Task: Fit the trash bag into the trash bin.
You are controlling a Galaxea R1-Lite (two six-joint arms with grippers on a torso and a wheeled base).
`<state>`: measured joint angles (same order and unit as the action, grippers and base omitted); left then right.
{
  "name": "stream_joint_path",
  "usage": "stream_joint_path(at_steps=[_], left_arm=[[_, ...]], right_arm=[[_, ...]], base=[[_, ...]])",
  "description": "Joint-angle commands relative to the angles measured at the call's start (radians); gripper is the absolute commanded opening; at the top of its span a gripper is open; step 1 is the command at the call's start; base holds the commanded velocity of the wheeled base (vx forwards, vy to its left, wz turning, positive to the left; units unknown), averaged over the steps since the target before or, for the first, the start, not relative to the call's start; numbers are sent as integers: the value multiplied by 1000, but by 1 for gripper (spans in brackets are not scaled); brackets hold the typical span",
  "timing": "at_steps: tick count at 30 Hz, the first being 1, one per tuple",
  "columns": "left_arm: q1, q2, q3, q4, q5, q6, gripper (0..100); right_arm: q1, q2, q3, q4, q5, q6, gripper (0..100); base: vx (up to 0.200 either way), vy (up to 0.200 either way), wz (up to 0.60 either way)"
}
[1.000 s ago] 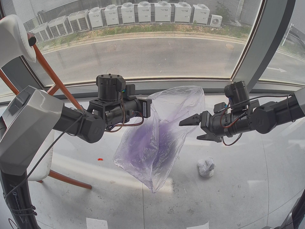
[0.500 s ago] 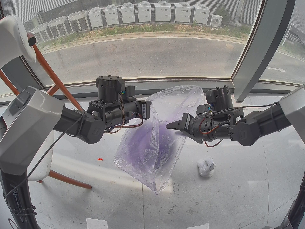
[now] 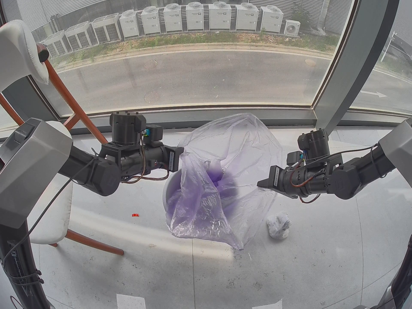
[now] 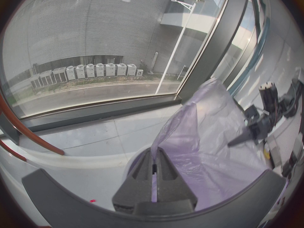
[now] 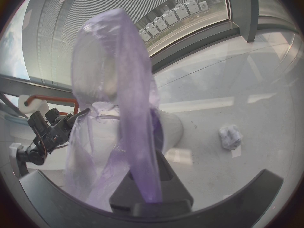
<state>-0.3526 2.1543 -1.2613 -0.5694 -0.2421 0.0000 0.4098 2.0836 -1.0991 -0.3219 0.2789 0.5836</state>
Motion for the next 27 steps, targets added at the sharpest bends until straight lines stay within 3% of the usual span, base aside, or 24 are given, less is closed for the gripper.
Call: stream_joint_path(at_steps=[1, 8, 14, 18, 22, 27], left_arm=[[18, -27, 111, 0, -14, 94, 0], [126, 4, 125, -1, -25, 268, 0], [153, 39, 125, -10, -22, 281, 0], [162, 84, 123, -95, -14, 281, 0], [164, 164, 80, -184, -9, 281, 0], [161, 165, 48, -184, -8, 273, 0]], right_arm=[[-29, 1, 81, -11, 0, -74, 0], [-32, 127, 33, -88, -1, -82, 0], [-5, 191, -16, -117, -1, -84, 0], [7, 219, -48, -117, -3, -84, 0], [-3, 263, -133, -118, -29, -82, 0], [-42, 257, -177, -114, -35, -87, 0]], base=[[0, 0, 0], [0, 0, 0], [0, 0, 0], [0, 0, 0], [0, 0, 0], [0, 0, 0]])
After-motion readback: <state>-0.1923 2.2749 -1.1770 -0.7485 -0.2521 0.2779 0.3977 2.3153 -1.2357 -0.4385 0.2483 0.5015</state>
